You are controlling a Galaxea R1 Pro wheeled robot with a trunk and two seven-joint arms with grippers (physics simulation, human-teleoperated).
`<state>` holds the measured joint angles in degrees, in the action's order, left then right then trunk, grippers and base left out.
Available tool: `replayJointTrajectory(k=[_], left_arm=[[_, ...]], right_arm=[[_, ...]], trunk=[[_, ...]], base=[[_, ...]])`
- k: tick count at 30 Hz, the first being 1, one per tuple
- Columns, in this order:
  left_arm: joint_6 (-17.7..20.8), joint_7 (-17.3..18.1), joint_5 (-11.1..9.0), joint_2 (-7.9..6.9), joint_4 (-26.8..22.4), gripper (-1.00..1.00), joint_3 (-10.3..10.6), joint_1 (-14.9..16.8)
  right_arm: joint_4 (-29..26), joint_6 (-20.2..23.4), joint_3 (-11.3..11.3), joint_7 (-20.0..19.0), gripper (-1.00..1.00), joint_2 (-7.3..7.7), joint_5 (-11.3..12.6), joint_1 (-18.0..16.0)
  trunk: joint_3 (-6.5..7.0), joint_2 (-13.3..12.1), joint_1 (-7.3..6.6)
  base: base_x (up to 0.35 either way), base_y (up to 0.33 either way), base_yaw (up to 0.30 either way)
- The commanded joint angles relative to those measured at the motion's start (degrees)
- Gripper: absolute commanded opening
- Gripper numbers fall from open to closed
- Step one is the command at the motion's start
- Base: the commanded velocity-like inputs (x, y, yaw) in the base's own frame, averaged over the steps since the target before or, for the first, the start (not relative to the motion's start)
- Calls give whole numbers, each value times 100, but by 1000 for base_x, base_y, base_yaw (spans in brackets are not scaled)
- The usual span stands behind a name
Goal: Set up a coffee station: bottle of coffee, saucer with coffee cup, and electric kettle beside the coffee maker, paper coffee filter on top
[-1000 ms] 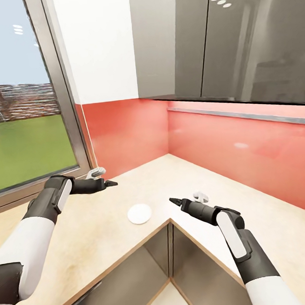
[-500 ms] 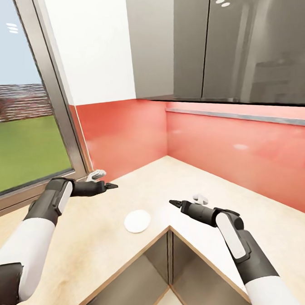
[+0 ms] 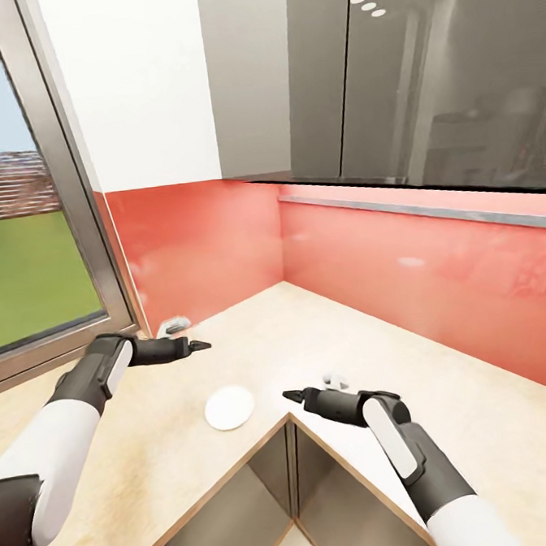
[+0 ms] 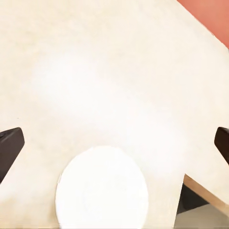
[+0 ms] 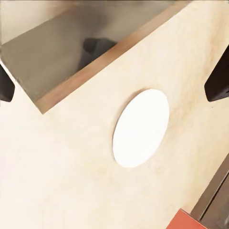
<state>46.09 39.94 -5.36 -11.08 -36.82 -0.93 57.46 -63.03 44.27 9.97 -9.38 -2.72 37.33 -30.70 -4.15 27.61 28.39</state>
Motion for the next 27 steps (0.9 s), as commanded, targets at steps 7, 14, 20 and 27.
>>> replayJointTrajectory(k=[7, 14, 20, 27], left_arm=[[-792, 1, -53, -49, 225, 100, -97, -158], [-891, -2, -65, -8, 229, 100, -162, -287], [-891, 0, -62, 0, 231, 100, -162, -311], [-891, -4, -68, 4, 236, 100, -162, -322]], right_arm=[[381, 14, 611, -54, 100, -133, 17, -6], [405, 11, 952, -95, 100, -407, 28, -6], [413, 11, 954, -90, 100, -405, 23, -6], [559, 11, 963, -90, 100, -414, 28, -6]], trunk=[[-12, 12, 3], [-12, 12, 3], [-12, 12, 3], [-12, 12, 3]], base=[[1, 0, -3], [47, 29, 0], [25, 13, 0], [84, 51, 0]])
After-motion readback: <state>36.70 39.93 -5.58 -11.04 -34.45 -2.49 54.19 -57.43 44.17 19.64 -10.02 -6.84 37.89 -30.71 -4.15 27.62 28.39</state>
